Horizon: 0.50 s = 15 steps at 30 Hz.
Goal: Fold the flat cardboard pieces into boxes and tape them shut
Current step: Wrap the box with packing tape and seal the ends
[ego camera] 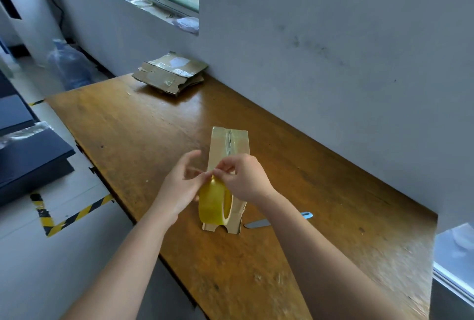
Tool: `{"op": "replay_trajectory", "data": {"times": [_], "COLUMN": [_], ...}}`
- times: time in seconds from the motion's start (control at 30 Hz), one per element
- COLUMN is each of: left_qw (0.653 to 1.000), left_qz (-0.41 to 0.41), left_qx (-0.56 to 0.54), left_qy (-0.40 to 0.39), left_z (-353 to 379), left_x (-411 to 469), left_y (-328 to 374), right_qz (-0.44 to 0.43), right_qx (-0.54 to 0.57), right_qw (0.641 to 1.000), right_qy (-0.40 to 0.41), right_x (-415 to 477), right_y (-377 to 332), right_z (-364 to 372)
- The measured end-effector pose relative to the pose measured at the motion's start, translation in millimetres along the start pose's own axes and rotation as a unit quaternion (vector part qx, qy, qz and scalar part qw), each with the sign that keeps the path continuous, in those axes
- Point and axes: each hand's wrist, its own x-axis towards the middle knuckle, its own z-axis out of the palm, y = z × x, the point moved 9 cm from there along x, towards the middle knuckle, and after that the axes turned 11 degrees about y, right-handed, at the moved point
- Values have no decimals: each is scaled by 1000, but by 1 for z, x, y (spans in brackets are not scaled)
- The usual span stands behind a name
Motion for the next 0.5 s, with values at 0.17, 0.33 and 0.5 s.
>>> {"op": "replay_trajectory", "data": {"times": [0.17,0.33,0.5], "left_qw": [991,980,986], "left_qz": [111,143,48], "left_qx": [75,106,46], "left_qy": [17,88,154], "left_z": [-8,-14,-18], "left_x": [10,21,27], "left_y": [30,43,18], "right_qz": [-48,-26,25], "right_qx": [-65,-47,43], "right_qw": [997,997,997], "right_qy": [8,62,53], "right_x": [13,17,8], "right_y": [-20,-17,3], "right_z": [-11,-18,-18]}}
